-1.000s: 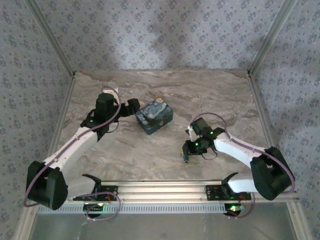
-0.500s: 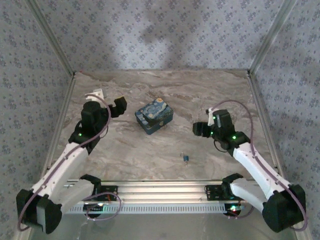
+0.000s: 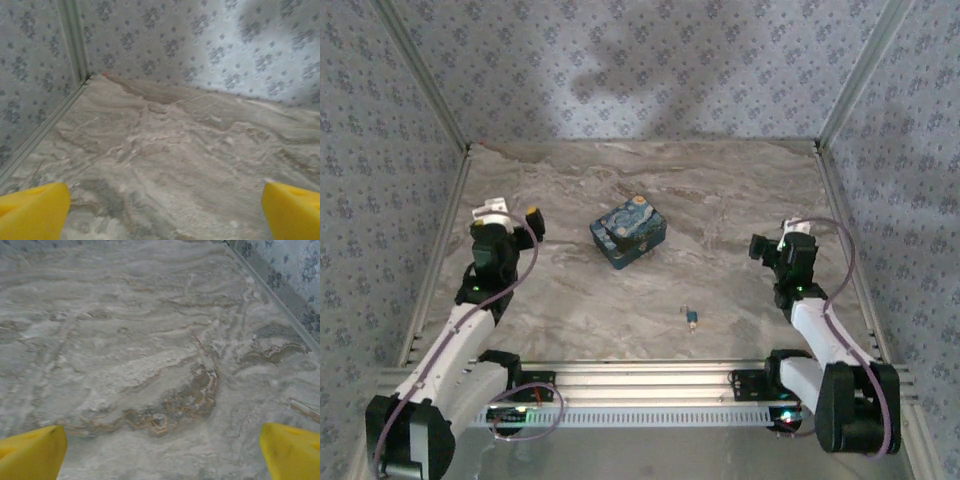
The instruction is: Unlock a padlock with a key
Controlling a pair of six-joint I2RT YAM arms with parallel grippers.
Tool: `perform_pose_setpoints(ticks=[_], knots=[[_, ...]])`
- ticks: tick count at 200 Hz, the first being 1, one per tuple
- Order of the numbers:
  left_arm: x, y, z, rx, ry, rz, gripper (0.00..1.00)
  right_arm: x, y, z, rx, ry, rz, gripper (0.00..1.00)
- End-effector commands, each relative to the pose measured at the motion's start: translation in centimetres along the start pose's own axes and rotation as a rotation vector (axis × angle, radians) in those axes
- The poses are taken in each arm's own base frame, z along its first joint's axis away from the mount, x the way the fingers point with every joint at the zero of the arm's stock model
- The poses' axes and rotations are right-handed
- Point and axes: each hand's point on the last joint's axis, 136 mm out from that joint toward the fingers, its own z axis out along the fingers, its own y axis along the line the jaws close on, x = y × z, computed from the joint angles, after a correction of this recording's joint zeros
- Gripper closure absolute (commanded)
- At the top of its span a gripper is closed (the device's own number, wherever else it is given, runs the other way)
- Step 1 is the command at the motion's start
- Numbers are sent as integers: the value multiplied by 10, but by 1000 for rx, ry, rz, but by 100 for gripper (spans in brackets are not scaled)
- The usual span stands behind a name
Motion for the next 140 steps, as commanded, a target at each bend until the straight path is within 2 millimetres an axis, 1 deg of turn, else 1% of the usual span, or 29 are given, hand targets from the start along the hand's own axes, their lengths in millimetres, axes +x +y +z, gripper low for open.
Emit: perform_pose_setpoints(ticks=[1, 20, 58, 73, 90, 123, 130, 140], knots=[[1, 18, 3, -75, -41, 21, 2, -24, -3, 10, 0, -117, -23, 0], [18, 24, 8, -91, -2, 32, 2, -18, 5, 18, -48, -144, -33, 0], [42, 32, 15, -103, 36, 56, 2, -19, 25, 30, -148, -199, -85, 0], [49, 34, 17, -104, 47, 66, 2, -19, 32, 33, -196, -191, -86, 0], [55, 35, 20, -97, 59, 85, 2, -12, 43, 39, -246, -208, -103, 0], [66, 33, 26, -63, 70, 127, 2, 3, 52, 53, -284, -177, -134, 0], [68, 31, 28, -53, 70, 133, 2, 1, 55, 54, -294, -176, -140, 0], [70, 29, 29, -38, 67, 141, 2, 2, 55, 60, -288, -130, -139, 0]])
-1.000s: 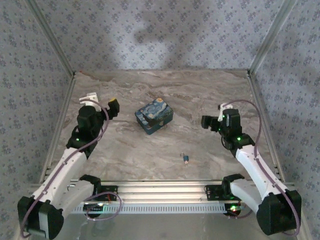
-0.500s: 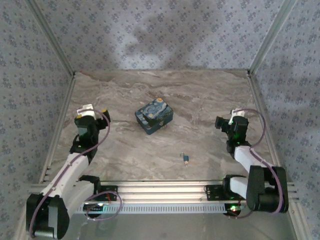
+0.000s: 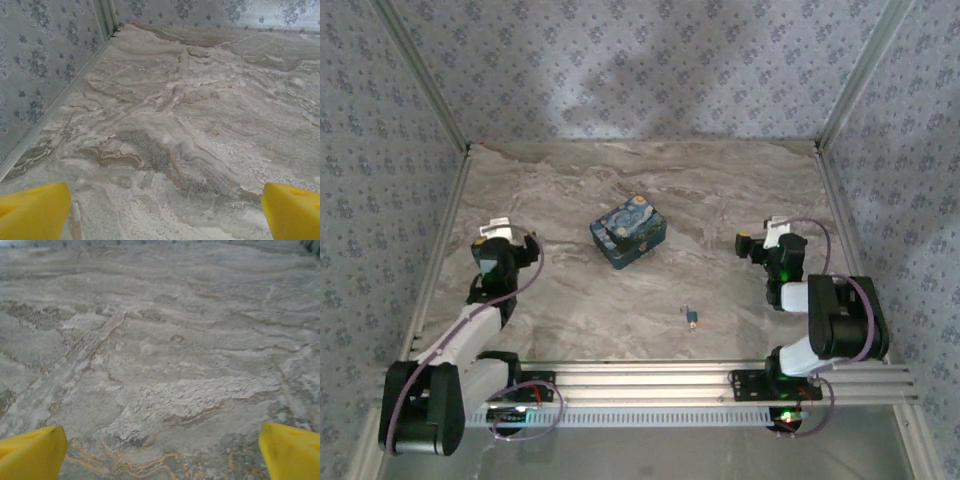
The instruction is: Unlock a padlock with a key
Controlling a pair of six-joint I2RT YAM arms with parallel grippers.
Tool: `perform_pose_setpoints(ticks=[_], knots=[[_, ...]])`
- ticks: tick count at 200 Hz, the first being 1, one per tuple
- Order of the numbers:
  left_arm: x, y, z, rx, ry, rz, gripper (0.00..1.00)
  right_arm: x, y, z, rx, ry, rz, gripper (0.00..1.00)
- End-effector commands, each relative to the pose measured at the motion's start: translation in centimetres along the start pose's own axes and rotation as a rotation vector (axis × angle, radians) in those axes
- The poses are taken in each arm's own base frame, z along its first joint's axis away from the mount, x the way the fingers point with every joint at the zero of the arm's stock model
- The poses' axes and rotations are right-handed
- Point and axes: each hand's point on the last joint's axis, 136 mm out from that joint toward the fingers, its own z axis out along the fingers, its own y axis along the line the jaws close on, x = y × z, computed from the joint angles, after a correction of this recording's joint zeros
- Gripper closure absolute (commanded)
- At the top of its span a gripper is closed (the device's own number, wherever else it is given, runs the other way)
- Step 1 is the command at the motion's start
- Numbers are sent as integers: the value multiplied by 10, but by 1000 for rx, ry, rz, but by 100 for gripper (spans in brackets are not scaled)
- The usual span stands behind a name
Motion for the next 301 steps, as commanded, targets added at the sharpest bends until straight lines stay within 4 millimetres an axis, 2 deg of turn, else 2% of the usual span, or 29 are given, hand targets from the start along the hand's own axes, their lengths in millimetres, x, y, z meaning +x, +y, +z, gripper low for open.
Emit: perform_pose_setpoints(ticks=[1, 20, 73, 112, 141, 154, 178, 196, 205, 301], knots=[[-8, -8, 3, 50, -57, 31, 2, -19, 7, 9, -43, -30, -35, 0], [-5, -13, 7, 78, -63, 46, 2, -17, -9, 12, 31, -10, 13, 0], [4, -33, 21, 180, -81, 78, 2, -17, -8, 12, 49, -5, -1, 0], [0, -45, 30, 241, -110, 122, 2, -16, -8, 12, 56, -4, -4, 0], [11, -39, 40, 244, -132, 98, 2, -17, -7, 12, 53, -5, -7, 0], [21, -43, 48, 266, -121, 105, 2, -17, -8, 12, 55, -4, -7, 0], [21, -47, 56, 283, -70, 119, 2, -17, -8, 12, 56, -5, -7, 0], [22, -37, 72, 235, 8, 71, 2, -17, -8, 12, 57, -6, -7, 0], [19, -24, 78, 196, 19, 16, 2, -17, -8, 12, 57, -6, -7, 0], [20, -23, 78, 192, 21, 17, 2, -18, -7, 12, 56, -6, -8, 0]])
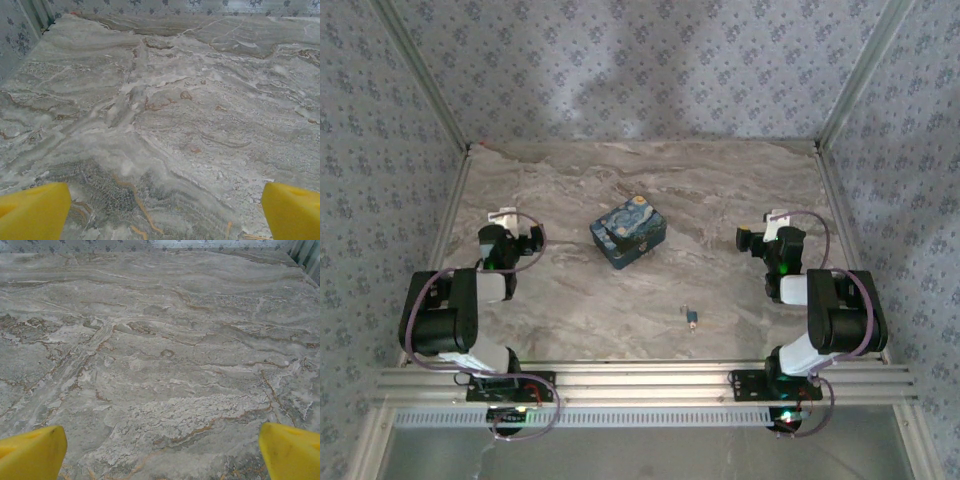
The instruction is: Unlock a padlock with a key
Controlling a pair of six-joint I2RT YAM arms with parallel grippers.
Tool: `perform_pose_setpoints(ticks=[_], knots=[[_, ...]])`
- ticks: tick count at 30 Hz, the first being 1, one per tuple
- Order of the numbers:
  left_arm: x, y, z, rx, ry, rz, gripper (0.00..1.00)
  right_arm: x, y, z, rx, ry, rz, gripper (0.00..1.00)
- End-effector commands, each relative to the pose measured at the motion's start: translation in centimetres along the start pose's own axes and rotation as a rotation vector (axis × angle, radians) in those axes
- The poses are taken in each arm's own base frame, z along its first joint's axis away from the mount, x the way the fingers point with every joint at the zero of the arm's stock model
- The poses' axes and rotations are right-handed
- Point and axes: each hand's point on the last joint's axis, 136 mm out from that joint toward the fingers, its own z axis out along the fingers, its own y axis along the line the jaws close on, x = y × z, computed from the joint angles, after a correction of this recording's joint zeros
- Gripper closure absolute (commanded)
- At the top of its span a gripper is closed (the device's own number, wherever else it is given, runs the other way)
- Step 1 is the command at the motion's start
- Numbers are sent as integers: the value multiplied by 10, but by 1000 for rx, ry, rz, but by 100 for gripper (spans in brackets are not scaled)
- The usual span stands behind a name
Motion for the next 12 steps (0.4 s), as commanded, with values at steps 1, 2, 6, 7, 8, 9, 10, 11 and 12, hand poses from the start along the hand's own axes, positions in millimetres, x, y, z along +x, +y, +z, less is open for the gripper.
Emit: perform_pose_setpoints(ticks=[1, 2, 6, 7, 8, 9, 10, 11, 12], knots=[[0, -1, 1, 3, 4, -10, 2, -2, 0, 2, 7, 4, 1, 0], [0, -2, 1, 4, 4, -11, 2, -2, -1, 2, 9, 5, 2, 0], [1, -2, 1, 4, 5, -11, 2, -1, 0, 3, 9, 7, 0, 0], [0, -2, 1, 6, 5, -11, 2, -2, -1, 3, 10, 5, 0, 0], [0, -2, 1, 4, 5, -10, 2, -2, 0, 3, 9, 6, -1, 0], [1, -2, 1, 5, 5, -11, 2, -2, -1, 3, 12, 6, -1, 0], [0, -3, 1, 6, 5, -11, 2, -2, 0, 3, 10, 6, 0, 0], [1, -2, 1, 5, 5, -10, 2, -2, 0, 3, 10, 5, -1, 0], [0, -2, 1, 5, 5, -10, 2, -2, 0, 2, 10, 4, 0, 0]])
